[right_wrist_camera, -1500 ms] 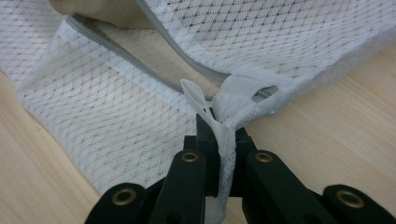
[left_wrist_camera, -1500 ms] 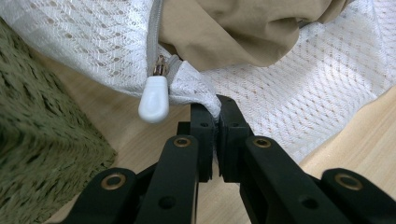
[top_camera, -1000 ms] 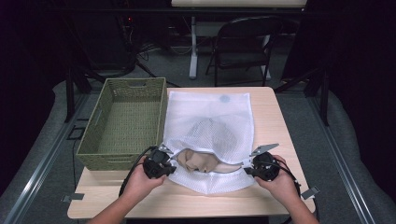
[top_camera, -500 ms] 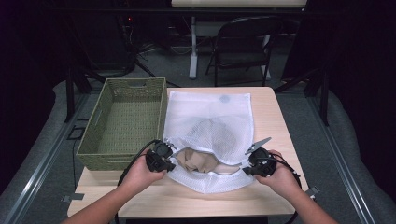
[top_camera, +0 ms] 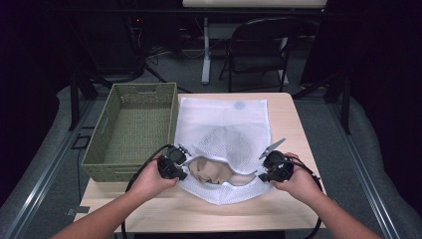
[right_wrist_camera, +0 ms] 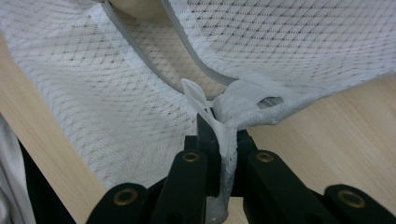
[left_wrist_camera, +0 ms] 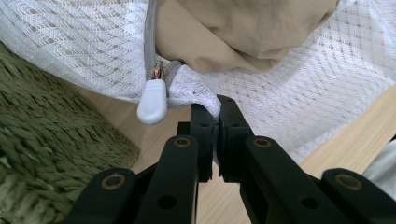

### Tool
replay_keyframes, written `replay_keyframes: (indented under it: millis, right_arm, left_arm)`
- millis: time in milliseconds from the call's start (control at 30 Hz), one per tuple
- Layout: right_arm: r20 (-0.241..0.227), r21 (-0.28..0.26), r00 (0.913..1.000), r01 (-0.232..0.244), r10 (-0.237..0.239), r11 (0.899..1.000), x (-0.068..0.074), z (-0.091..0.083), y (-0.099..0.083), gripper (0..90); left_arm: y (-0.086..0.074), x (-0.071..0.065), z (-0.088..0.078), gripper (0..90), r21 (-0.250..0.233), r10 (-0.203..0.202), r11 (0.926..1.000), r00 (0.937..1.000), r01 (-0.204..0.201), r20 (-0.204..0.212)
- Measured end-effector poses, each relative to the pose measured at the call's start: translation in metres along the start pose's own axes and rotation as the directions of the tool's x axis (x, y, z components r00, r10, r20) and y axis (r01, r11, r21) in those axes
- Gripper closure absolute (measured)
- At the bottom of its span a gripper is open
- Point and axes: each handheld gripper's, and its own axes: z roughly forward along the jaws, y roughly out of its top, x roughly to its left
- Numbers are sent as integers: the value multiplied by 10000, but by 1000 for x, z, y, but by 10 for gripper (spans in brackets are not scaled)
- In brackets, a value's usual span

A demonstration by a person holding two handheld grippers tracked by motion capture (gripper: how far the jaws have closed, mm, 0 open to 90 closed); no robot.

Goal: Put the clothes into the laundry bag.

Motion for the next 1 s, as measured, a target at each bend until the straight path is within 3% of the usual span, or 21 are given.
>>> replay_keyframes:
  millis: [333, 600, 1000]
  right_arm:
    - [136, -104, 9999, 9, -7, 9999, -6, -17, 11, 880]
    - [309, -221, 9994, -126, 132, 9997, -11, -30, 15, 880]
    - [731, -313, 9973, -34, 57, 9995, -21, -44, 22, 880]
  left_arm:
    - [8, 3, -14, 868, -102, -4, 9999, 9999, 3, -103]
    - [17, 5, -32, 868, -270, 102, 9996, 9988, -115, -486]
    - [25, 18, -53, 870, -530, -99, 9986, 9963, 54, -856]
